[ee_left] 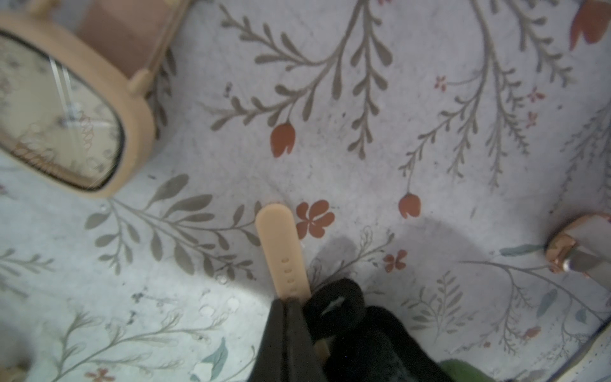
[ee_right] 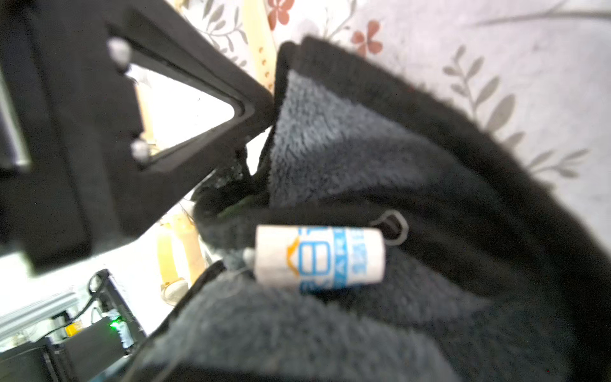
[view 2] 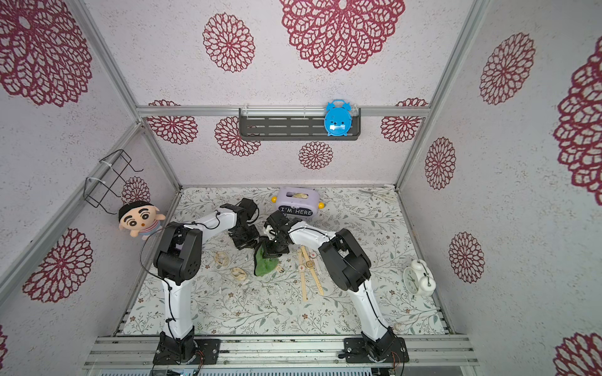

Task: Wipe the watch dial
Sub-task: Wipe the dirt from the watch dial.

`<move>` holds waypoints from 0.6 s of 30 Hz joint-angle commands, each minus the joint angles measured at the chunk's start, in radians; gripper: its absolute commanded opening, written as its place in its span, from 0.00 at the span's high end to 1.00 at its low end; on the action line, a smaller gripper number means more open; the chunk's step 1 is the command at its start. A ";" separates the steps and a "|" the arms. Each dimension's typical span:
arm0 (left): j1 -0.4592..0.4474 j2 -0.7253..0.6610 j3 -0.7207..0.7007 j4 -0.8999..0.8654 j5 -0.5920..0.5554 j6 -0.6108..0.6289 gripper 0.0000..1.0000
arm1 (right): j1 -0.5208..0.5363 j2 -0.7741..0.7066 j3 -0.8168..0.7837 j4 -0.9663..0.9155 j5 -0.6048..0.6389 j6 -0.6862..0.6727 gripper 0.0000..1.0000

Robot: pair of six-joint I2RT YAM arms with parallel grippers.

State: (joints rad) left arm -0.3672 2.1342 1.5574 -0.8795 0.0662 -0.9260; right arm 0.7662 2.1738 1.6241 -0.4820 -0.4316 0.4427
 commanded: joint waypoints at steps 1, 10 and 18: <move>-0.031 0.052 -0.033 0.061 0.028 0.002 1.00 | 0.029 0.015 -0.067 -0.085 0.113 -0.050 1.00; -0.029 0.065 -0.026 0.061 0.035 0.010 1.00 | 0.044 -0.063 -0.124 -0.224 0.448 -0.082 1.00; -0.027 0.067 -0.017 0.052 0.039 0.024 1.00 | 0.043 -0.075 -0.104 -0.356 0.625 -0.048 1.00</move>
State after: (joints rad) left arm -0.3672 2.1342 1.5578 -0.8780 0.0719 -0.9184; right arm 0.8410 2.0941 1.5597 -0.5545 -0.0120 0.3897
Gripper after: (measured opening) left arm 0.041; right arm 0.112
